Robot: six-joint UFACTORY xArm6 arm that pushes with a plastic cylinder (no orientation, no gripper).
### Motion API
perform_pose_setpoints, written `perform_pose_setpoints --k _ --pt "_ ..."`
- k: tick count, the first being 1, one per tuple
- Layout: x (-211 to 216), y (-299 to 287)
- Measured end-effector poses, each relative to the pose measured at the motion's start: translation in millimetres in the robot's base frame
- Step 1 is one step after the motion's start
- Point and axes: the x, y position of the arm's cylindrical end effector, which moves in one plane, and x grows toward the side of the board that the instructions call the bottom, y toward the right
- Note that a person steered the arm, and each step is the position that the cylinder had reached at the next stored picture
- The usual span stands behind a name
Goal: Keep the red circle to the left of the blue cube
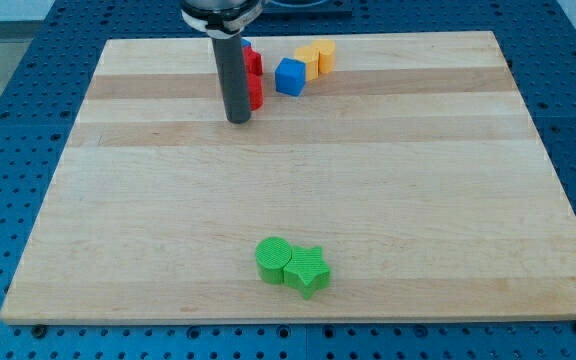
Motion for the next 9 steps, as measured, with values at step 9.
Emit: perform_pose_setpoints --k 9 --pt "17 27"
